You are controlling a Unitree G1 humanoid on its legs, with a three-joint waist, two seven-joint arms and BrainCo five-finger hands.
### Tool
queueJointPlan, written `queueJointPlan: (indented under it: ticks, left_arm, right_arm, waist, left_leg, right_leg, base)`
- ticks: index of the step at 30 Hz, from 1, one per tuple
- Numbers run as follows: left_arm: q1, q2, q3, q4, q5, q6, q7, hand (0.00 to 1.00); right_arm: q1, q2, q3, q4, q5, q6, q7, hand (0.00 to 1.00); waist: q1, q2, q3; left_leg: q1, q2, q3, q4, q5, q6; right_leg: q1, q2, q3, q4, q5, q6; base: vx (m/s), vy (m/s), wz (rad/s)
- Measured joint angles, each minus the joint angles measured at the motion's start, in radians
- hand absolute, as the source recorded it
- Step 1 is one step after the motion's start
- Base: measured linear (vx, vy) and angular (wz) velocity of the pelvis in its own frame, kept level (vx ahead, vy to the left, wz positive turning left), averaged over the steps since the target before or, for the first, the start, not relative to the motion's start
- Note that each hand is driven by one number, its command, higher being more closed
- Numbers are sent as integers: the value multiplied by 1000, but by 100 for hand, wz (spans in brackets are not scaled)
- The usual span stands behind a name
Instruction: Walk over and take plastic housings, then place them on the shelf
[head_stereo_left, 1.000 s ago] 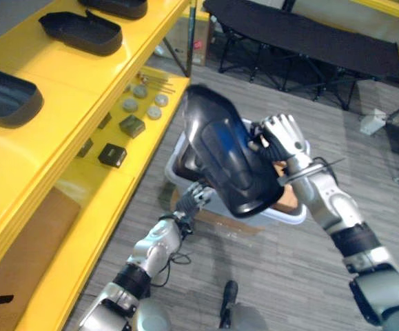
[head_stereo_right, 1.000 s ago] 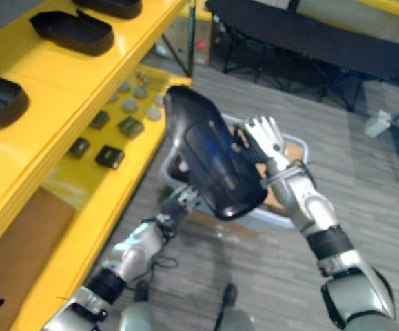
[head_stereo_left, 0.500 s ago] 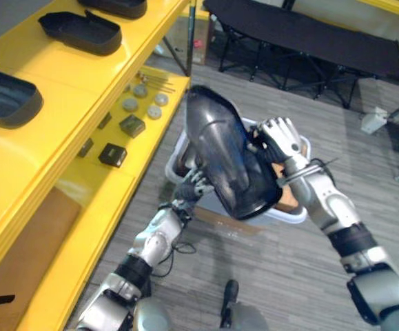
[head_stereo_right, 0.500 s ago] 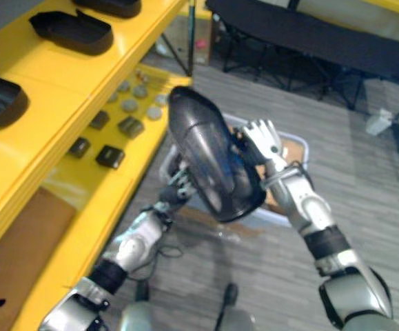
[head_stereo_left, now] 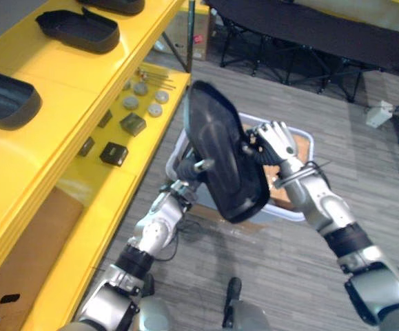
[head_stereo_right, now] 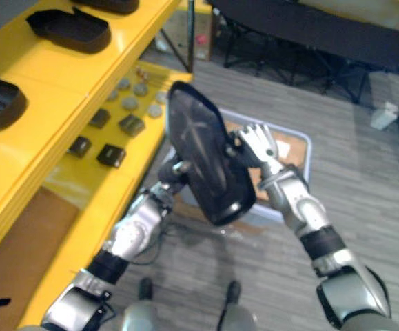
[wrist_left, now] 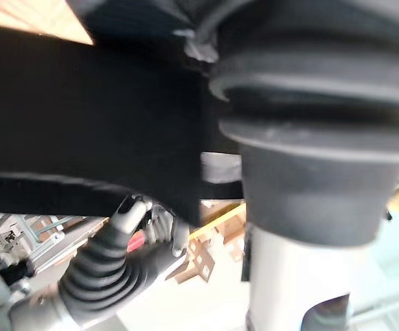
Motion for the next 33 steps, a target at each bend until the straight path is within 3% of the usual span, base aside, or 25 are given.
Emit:
queueJointPlan:
  ticks: [5, 12, 13, 17, 22, 33]
  left_arm:
    - [0, 0, -10, -2, 20, 2, 6, 0]
    - [1, 0, -20, -3, 54, 45, 31, 0]
    - [1, 0, -20, -3, 80, 48, 42, 100]
    - [4, 1, -21, -3, 137, 82, 87, 100]
    - [11, 13, -15, 4, 207, 85, 145, 100]
    - [11, 42, 0, 19, 321, 74, 167, 100]
  right_arm:
    - [-3, 0, -2, 0, 0, -4, -15, 100]
    - [-33, 0, -8, 0, 0, -5, -15, 100]
    - [-33, 0, -10, 0, 0, -6, -15, 100]
    - [-35, -4, -11, 0, 1, -6, -12, 100]
    - [-47, -4, -9, -7, 4, -39, 5, 100]
    - [-64, -4, -1, -26, 23, -43, 17, 100]
  waist:
    - [-2, 4, 2]
    - [-3, 9, 5]
    - [-3, 12, 7]
    - [-4, 28, 15]
    - [-9, 32, 13]
    - [-10, 46, 21]
  left_leg:
    - [0, -1, 0, 0, 0, 0]
    - [1, -1, -1, 3, 0, 0]
    - [1, -1, -2, 3, 0, 0]
    - [2, -2, -3, 3, 0, 0]
    - [2, -3, -3, 4, 0, 0]
    - [1, -4, -7, 10, -1, 2]
  right_leg:
    - [0, 0, 0, 0, 0, 0]
    - [2, -1, 0, 1, 0, 0]
    - [3, -1, -1, 1, 0, 0]
    - [5, -2, -1, 1, 0, 0]
    - [5, -2, -1, 1, 0, 1]
    - [7, -4, -2, 4, 0, 1]
  base:
    - [0, 0, 0]
    - [0, 0, 0]
    - [0, 0, 0]
    - [0, 0, 0]
    - [0, 0, 0]
    - [0, 0, 0]
